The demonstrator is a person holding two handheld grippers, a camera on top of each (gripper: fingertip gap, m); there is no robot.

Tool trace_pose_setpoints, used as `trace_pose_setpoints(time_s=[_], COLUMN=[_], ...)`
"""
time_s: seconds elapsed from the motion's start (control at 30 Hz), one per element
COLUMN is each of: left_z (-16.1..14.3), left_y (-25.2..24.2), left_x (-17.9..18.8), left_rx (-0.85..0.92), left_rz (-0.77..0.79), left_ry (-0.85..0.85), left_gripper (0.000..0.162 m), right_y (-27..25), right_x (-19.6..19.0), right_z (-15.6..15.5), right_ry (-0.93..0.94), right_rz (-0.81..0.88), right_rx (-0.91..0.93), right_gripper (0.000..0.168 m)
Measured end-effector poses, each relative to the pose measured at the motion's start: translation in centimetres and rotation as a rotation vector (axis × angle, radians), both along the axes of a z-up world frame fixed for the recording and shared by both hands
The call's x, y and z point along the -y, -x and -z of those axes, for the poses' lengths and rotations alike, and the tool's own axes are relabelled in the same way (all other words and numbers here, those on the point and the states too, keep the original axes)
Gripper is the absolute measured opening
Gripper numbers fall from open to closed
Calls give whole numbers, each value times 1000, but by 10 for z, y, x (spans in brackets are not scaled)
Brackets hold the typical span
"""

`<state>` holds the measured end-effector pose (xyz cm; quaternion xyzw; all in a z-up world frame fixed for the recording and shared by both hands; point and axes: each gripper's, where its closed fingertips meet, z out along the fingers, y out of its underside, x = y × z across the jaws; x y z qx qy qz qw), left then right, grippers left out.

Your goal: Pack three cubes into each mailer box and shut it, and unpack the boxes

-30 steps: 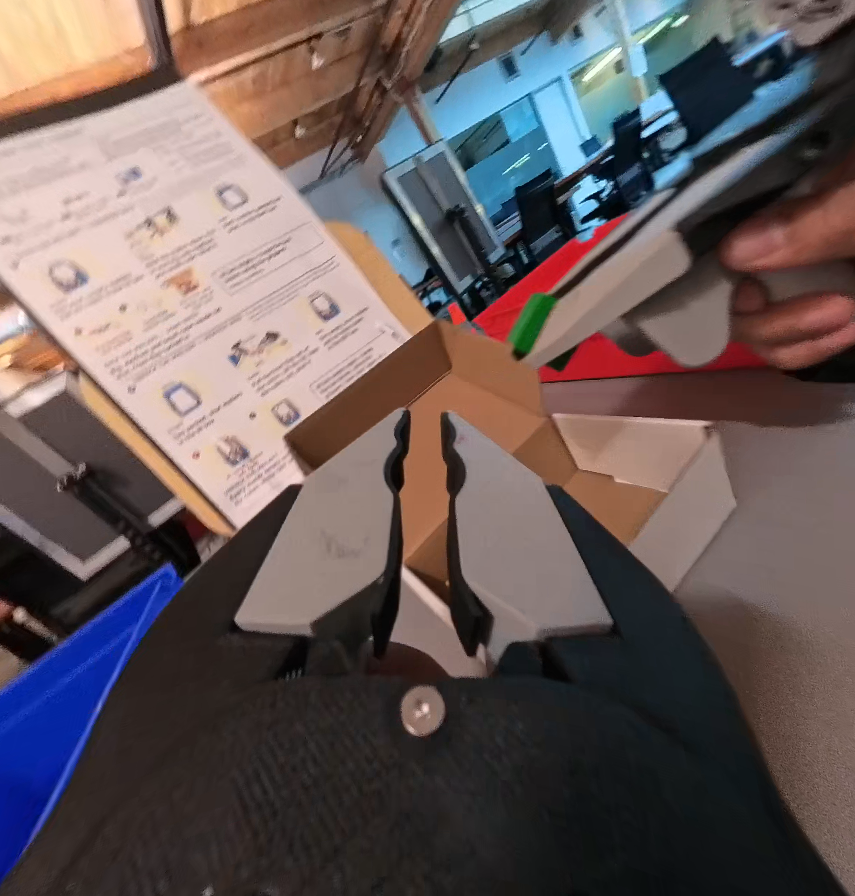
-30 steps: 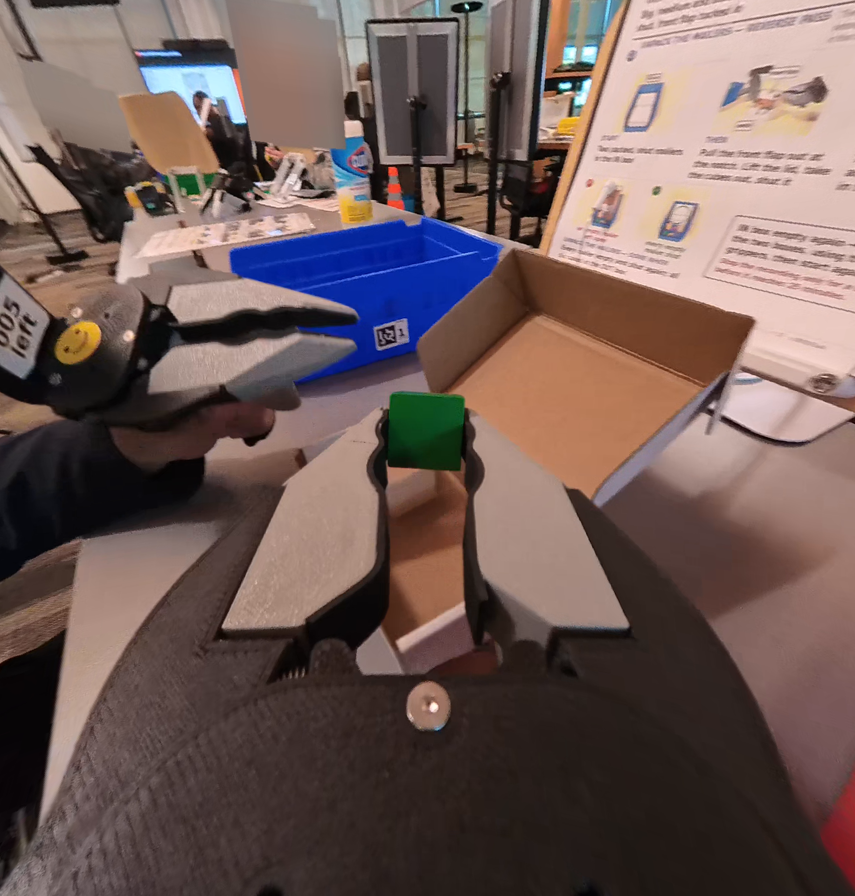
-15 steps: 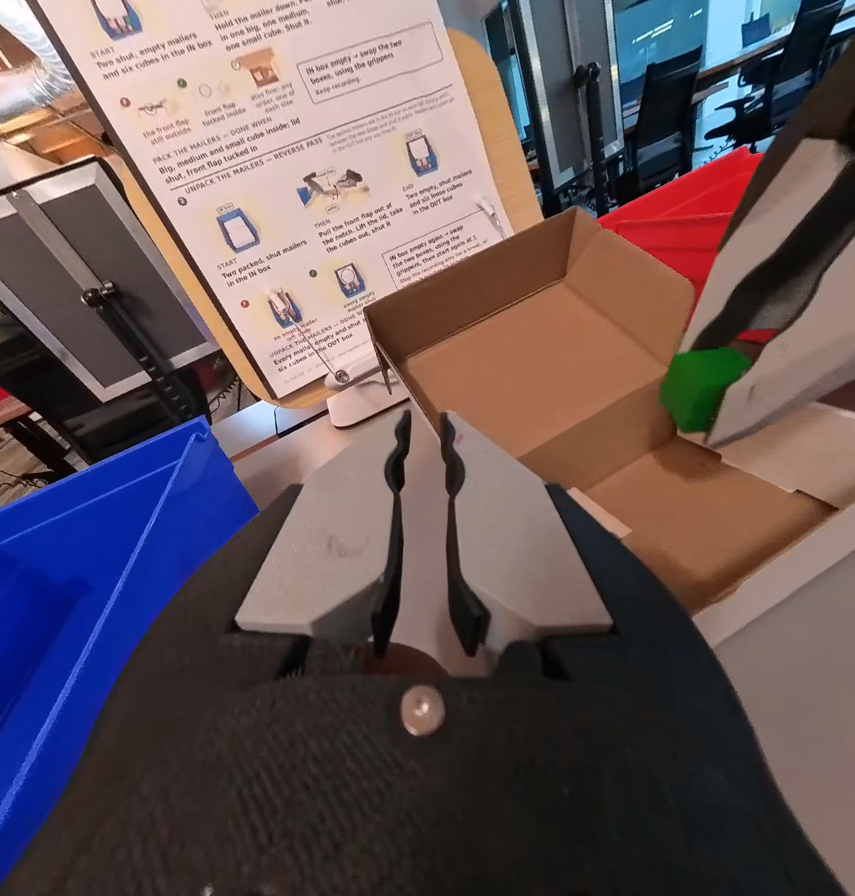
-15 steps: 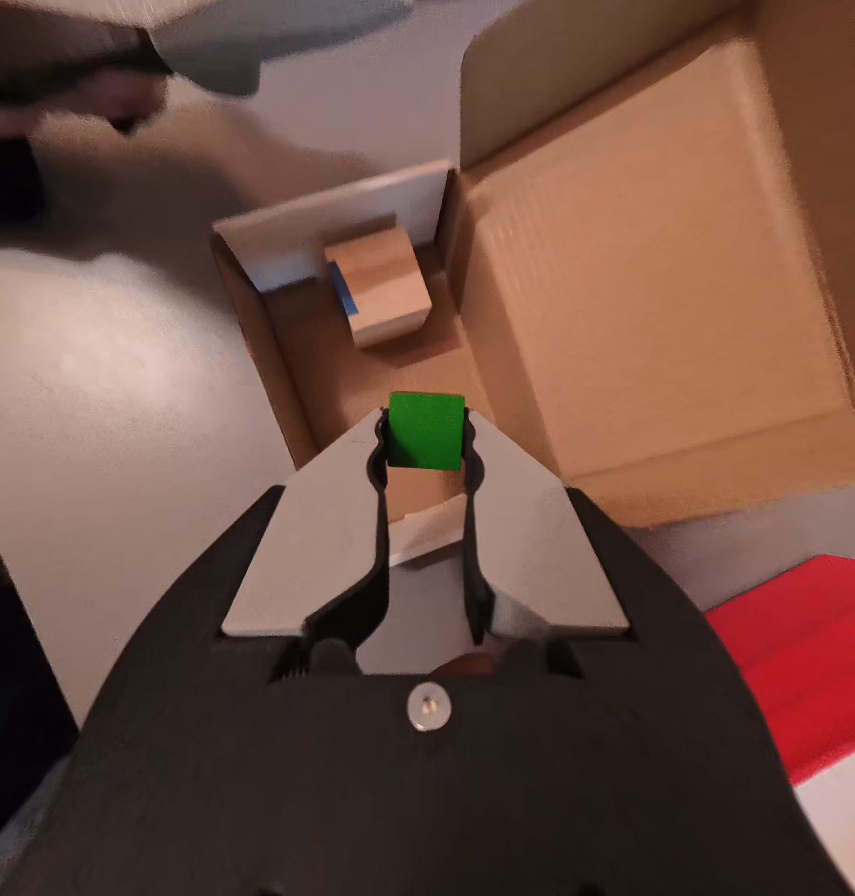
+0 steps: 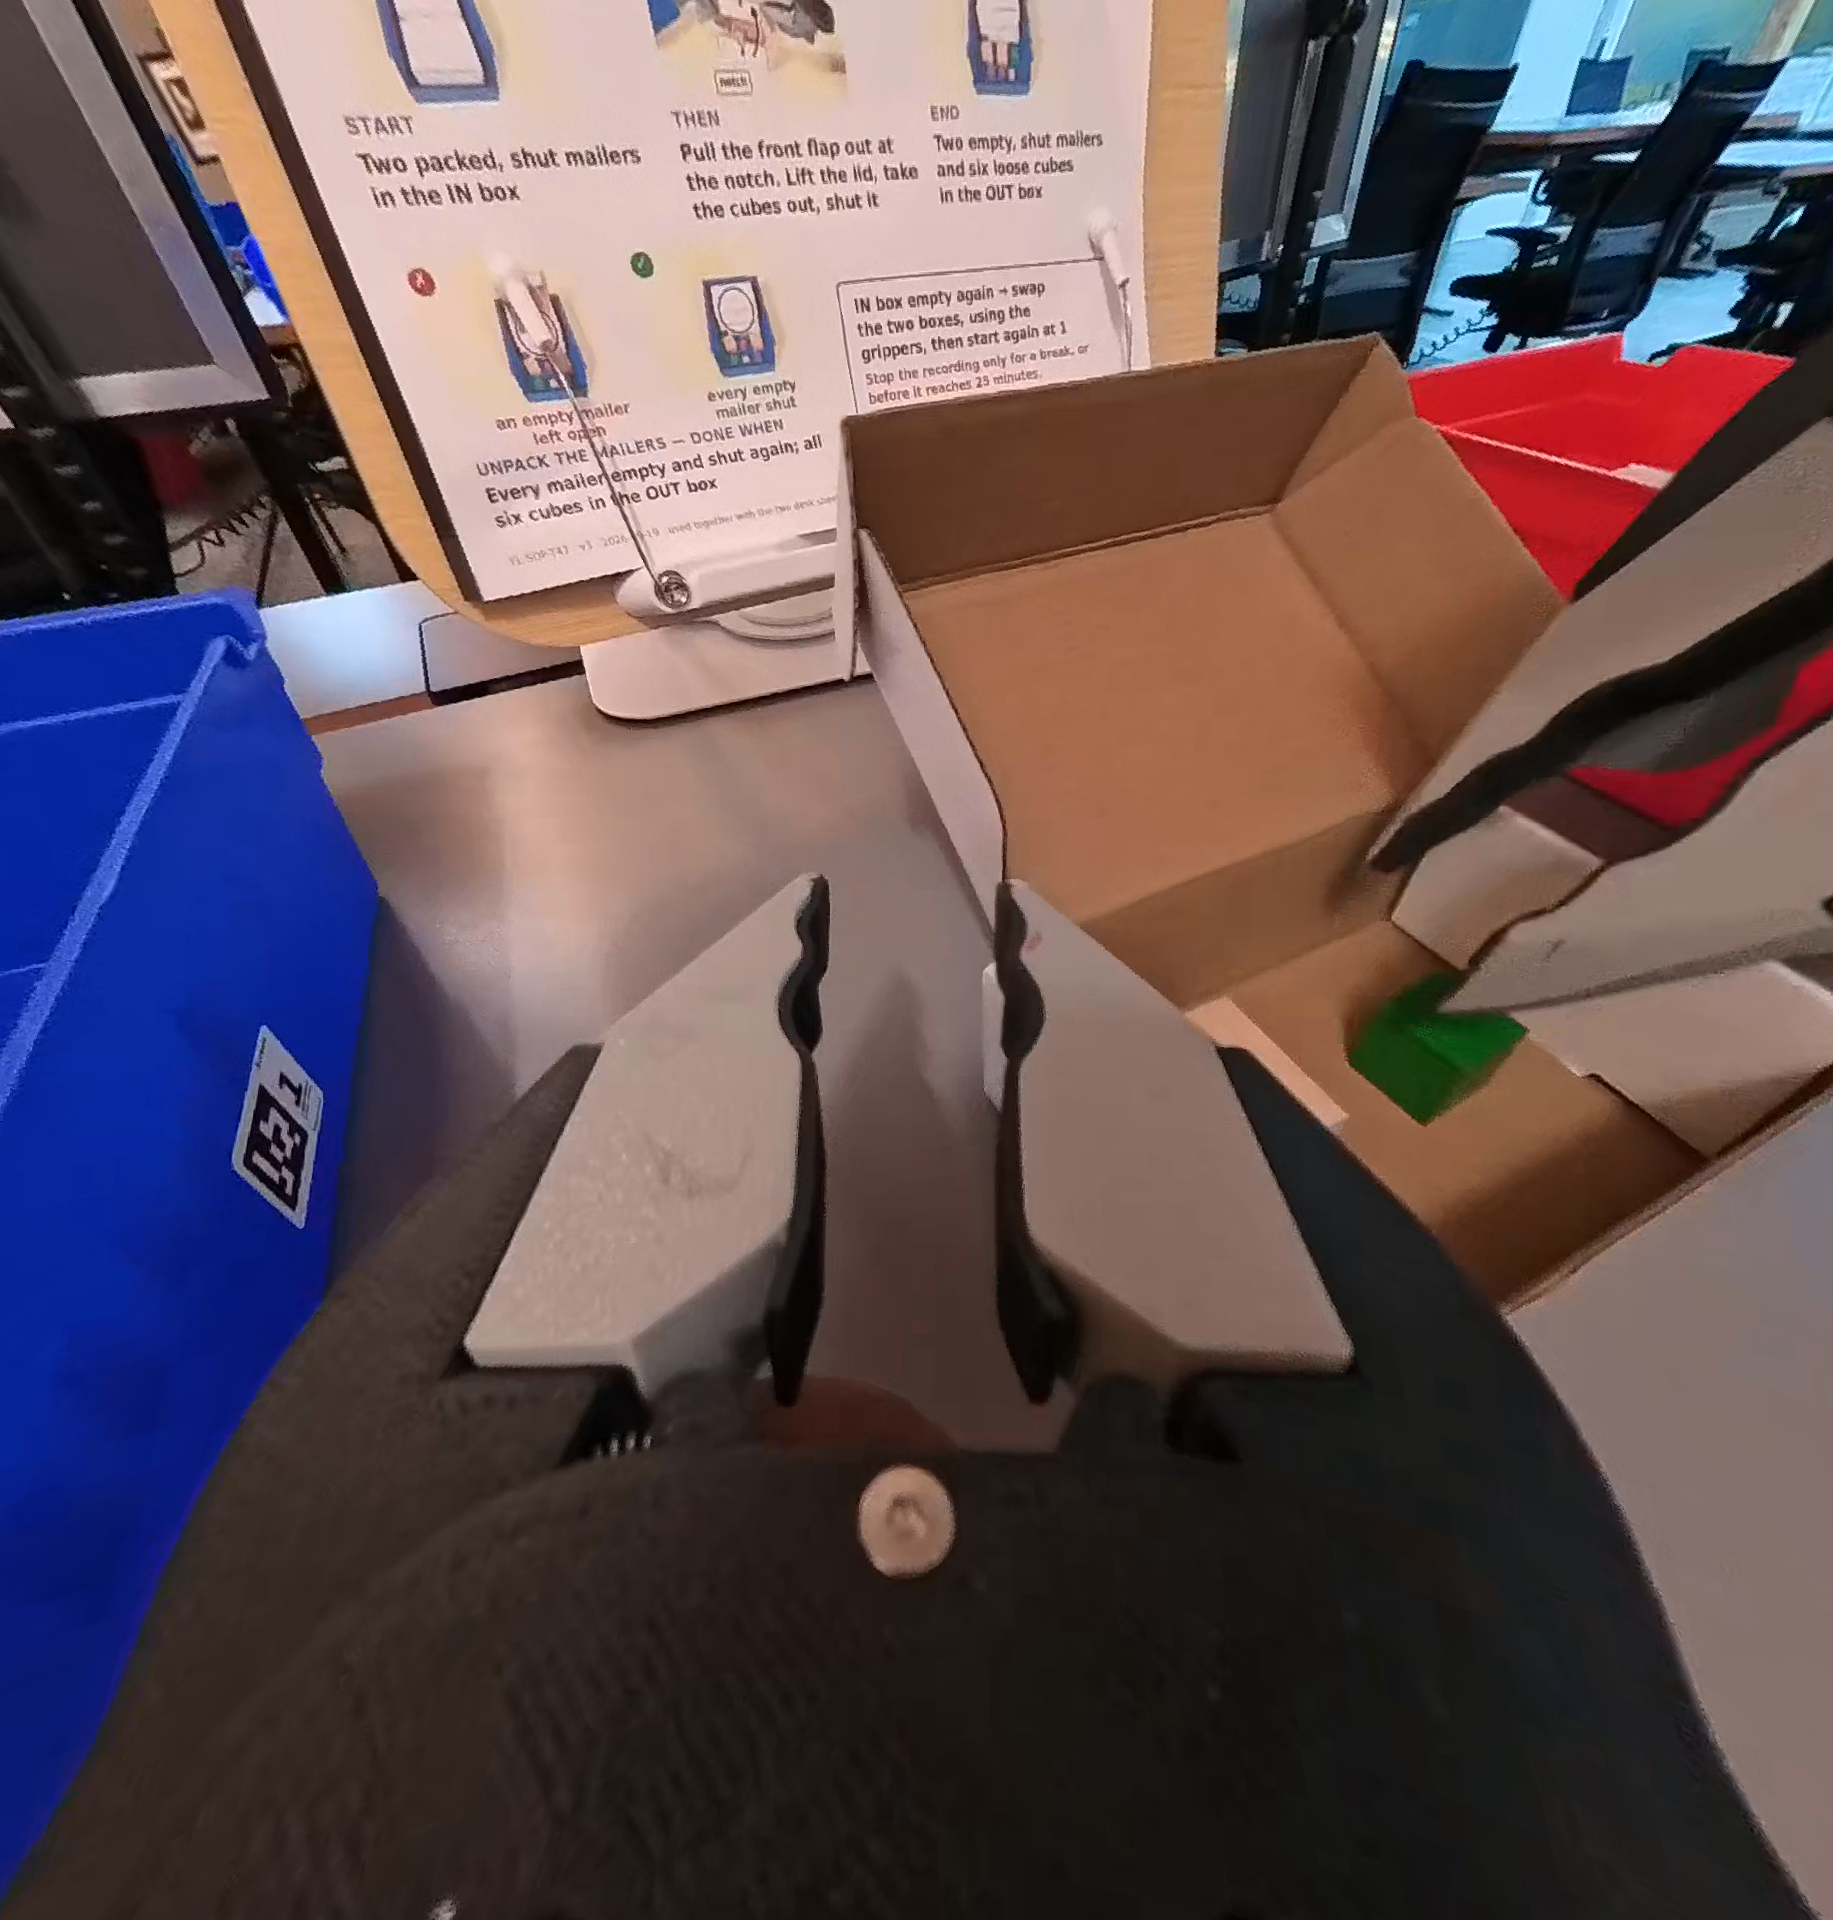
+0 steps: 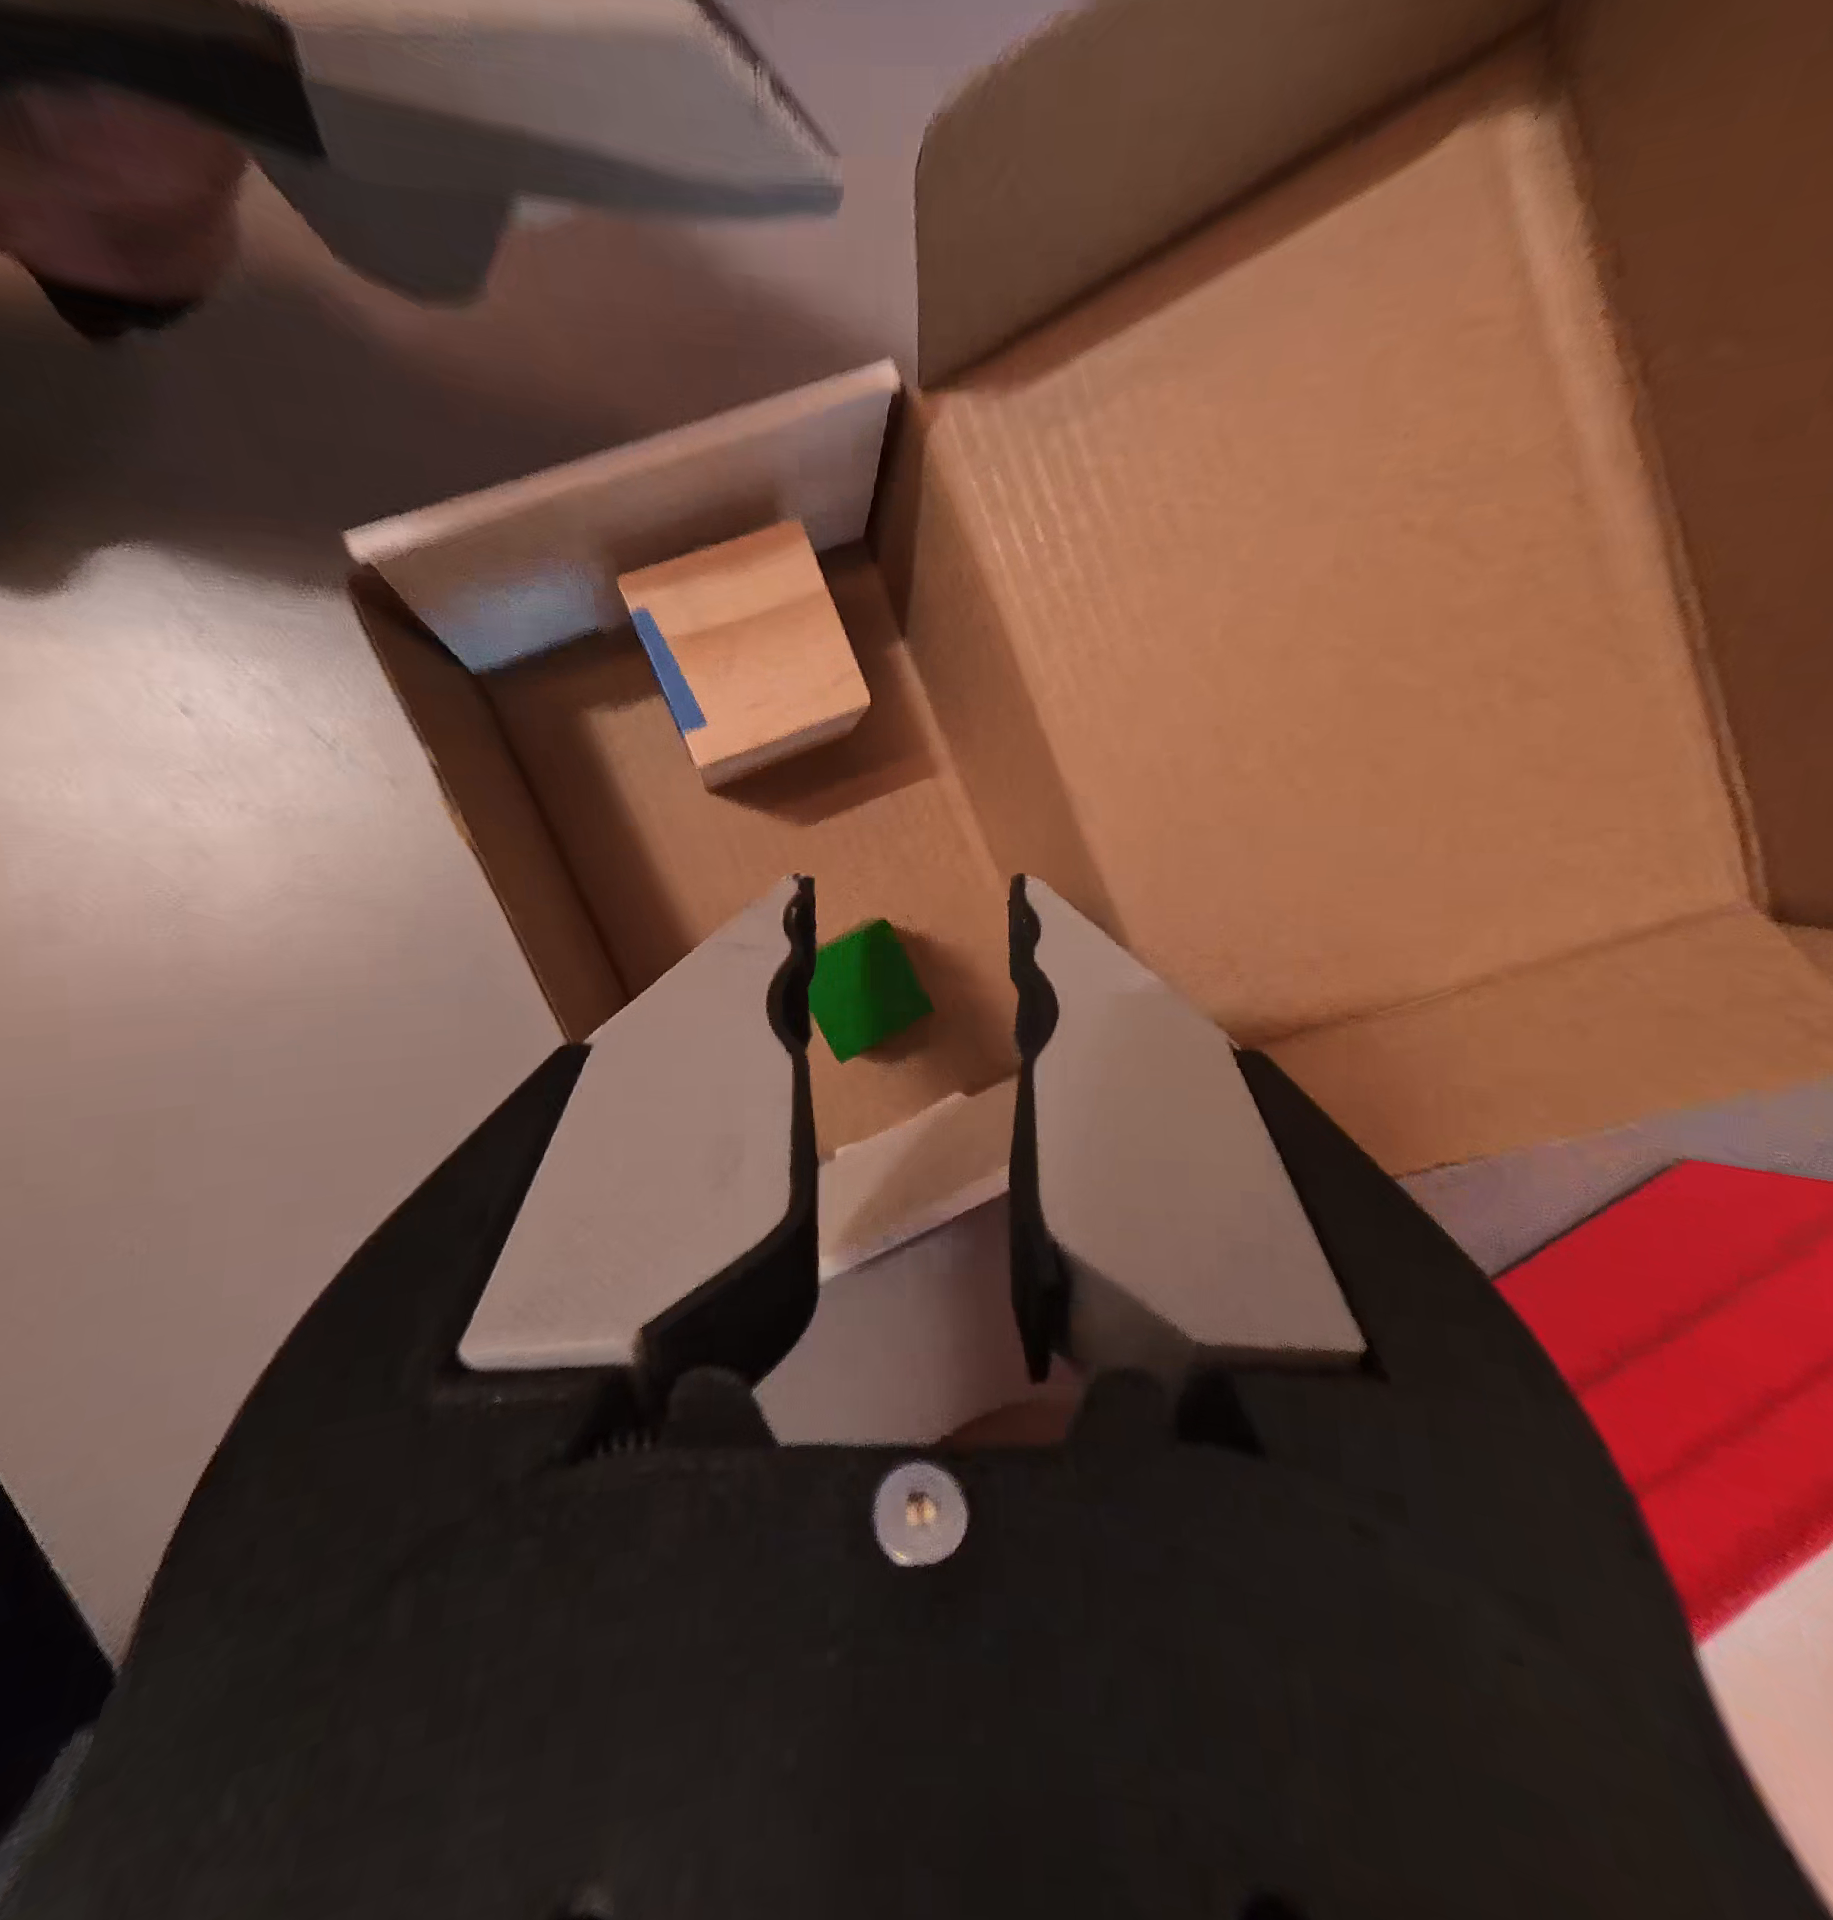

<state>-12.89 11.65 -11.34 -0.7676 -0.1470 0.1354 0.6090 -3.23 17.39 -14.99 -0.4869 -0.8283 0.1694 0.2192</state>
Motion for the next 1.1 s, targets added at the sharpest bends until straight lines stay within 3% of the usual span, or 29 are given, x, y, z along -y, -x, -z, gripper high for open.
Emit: trace_pose_setpoints(time_s=[0.2,0.37,0.43,0.6,0.67,0.8,0.9,0.93,1.03,1.1], left_z=[5,22,13,-53,-61,-52,-18,-6,-1,-2], left_y=[-2,-4,-7,-3,-3,44,74,79,82,90], left_x=[-2,2,15,63,81,118,142,145,139,139], left_rx=[-21,90,94,89,138,175,289,337,560,609], left_rz=[7,19,41,106,169,72,17,22,75,63], left_ry=[31,95,130,193,273,454,616,650,579,563], left_gripper=[31,38,44,46,47,48,49,62,60,58], right_y=[15,7,0,-7,-8,-10,-11,-11,-9,-9], right_x=[17,3,-3,-12,-14,-15,-14,-14,-14,-14], right_z=[-46,-72,-80,-82,-82,-85,-87,-87,-83,-82], right_ry=[291,455,500,561,526,472,490,488,477,469], right_rz=[19,36,44,78,91,98,95,98,101,101], right_rx=[-360,-630,-688,-703,-708,-730,-736,-736,-727,-727], right_gripper=[34,34,34,34,34,33,33,33,33,33])
